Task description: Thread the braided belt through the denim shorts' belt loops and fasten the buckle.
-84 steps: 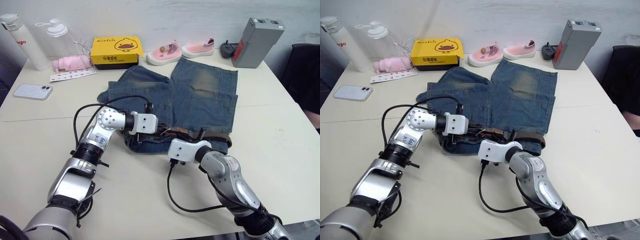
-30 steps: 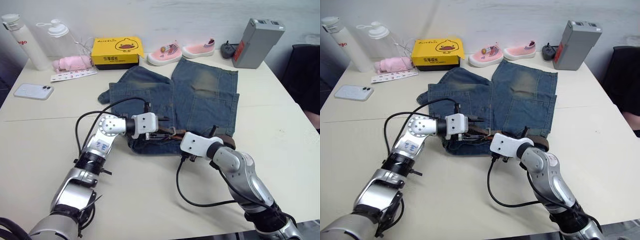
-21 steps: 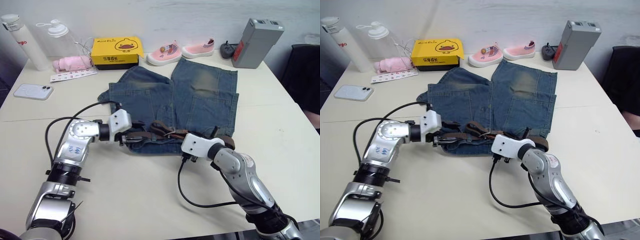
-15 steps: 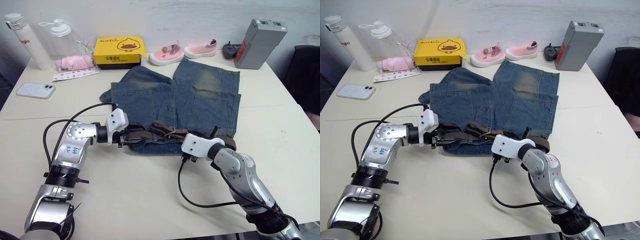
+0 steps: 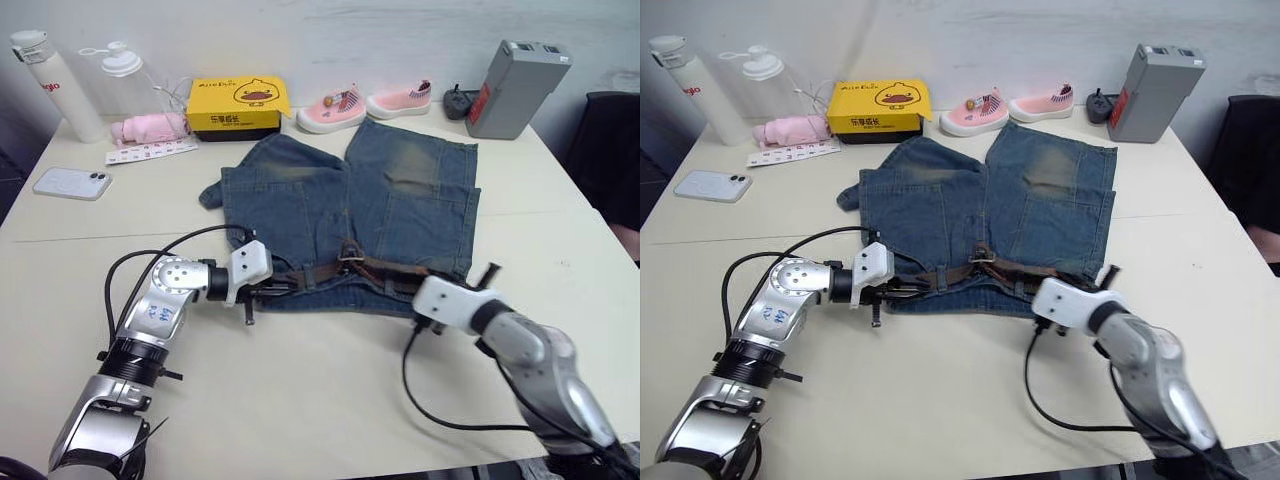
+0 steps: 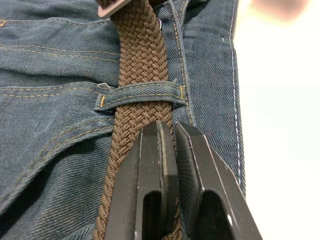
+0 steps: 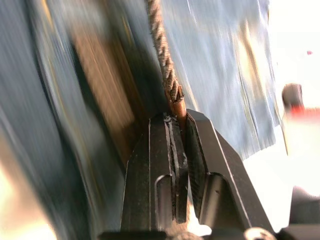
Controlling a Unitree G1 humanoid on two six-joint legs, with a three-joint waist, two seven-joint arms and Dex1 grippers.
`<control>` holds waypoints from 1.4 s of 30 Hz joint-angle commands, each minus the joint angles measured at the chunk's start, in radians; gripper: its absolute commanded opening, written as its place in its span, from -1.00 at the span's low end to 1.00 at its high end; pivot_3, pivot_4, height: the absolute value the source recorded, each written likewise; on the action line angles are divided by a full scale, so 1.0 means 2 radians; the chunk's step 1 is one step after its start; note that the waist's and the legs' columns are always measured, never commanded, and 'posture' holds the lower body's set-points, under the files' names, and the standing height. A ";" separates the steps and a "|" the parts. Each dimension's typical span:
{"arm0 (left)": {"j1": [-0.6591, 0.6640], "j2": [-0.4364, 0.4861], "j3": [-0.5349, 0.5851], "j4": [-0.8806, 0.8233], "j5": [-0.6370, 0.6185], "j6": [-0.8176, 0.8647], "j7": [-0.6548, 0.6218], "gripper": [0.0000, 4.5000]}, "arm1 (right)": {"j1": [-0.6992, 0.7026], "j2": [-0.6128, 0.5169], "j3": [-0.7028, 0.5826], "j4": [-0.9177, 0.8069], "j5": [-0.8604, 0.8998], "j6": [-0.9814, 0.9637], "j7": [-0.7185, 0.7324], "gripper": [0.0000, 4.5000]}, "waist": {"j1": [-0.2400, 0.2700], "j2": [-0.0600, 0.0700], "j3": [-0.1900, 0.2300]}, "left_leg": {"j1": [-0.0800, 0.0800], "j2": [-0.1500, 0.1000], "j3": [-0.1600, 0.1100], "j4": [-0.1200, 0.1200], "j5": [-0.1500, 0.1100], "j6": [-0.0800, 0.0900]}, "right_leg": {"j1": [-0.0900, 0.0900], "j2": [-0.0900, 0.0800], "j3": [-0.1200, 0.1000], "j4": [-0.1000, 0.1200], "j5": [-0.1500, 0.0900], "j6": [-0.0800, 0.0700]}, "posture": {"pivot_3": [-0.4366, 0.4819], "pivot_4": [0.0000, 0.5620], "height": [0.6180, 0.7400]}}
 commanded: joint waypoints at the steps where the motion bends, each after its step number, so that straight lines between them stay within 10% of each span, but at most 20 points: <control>1: 0.027 0.009 -0.019 0.030 0.026 0.010 -0.003 -0.80 | 0.022 -0.015 -0.053 -0.004 0.011 -0.003 -0.008 -1.00 | 0.000 0.000 -0.001 | 0.001 0.000 0.000 0.000 0.000 0.000 | 0.001 0.000 0.000 0.000 0.000 0.000 | -0.05 -0.47 0.06; 18: 0.030 0.012 0.012 -0.001 -0.009 0.032 0.007 -0.80 | 0.009 -0.013 -0.014 0.010 -0.013 0.014 -0.018 -1.00 | 0.000 0.001 -0.003 | 0.004 0.000 0.000 -0.001 -0.001 0.001 | 0.004 0.000 0.000 -0.001 0.000 0.000 | -0.05 -0.47 0.06; 28: 0.064 0.041 0.082 -0.103 -0.099 0.151 0.009 -0.83 | -0.005 -0.006 -0.014 -0.011 0.020 0.081 0.024 0.99 | 0.000 0.001 -0.003 | 0.004 0.001 0.000 -0.001 -0.001 0.001 | 0.004 0.000 0.000 -0.001 0.000 0.000 | -0.05 -0.47 0.06; 42: 0.086 0.065 0.128 -0.193 -0.146 0.221 0.033 -0.83 | 0.029 -0.022 -0.078 -0.088 0.175 0.002 0.088 0.99 | 0.001 0.000 -0.002 | 0.004 0.000 -0.001 -0.001 -0.001 0.001 | 0.004 0.000 0.000 -0.002 0.000 0.000 | -0.05 -0.47 0.06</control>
